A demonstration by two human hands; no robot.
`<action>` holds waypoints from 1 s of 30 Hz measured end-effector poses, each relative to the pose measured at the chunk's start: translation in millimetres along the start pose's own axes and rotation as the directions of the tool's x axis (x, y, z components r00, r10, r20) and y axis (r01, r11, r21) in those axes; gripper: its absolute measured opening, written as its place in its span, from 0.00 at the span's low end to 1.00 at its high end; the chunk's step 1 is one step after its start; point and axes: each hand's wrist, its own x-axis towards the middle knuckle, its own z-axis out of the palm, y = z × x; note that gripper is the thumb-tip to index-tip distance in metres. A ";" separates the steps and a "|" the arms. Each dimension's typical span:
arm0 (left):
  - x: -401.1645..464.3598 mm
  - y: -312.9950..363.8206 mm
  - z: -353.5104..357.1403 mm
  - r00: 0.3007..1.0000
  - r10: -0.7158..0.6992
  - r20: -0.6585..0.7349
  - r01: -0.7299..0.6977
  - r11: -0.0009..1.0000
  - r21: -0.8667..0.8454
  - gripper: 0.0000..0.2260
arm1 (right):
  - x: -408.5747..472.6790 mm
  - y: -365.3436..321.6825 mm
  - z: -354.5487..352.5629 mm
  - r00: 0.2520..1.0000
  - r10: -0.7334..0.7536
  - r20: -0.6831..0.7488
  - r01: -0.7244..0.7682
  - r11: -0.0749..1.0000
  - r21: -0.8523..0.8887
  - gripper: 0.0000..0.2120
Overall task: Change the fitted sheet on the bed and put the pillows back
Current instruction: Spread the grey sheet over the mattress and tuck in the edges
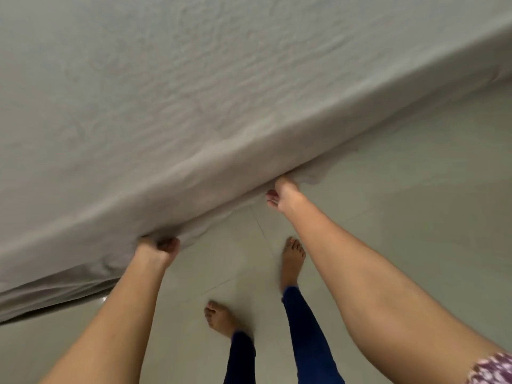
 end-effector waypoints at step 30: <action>-38.3 -78.9 -162.1 0.793 0.535 0.292 -0.469 0.230 0.853 0.15 | -78.7 119.9 -3.7 0.931 -0.276 -0.239 0.182 0.918 -0.353 0.19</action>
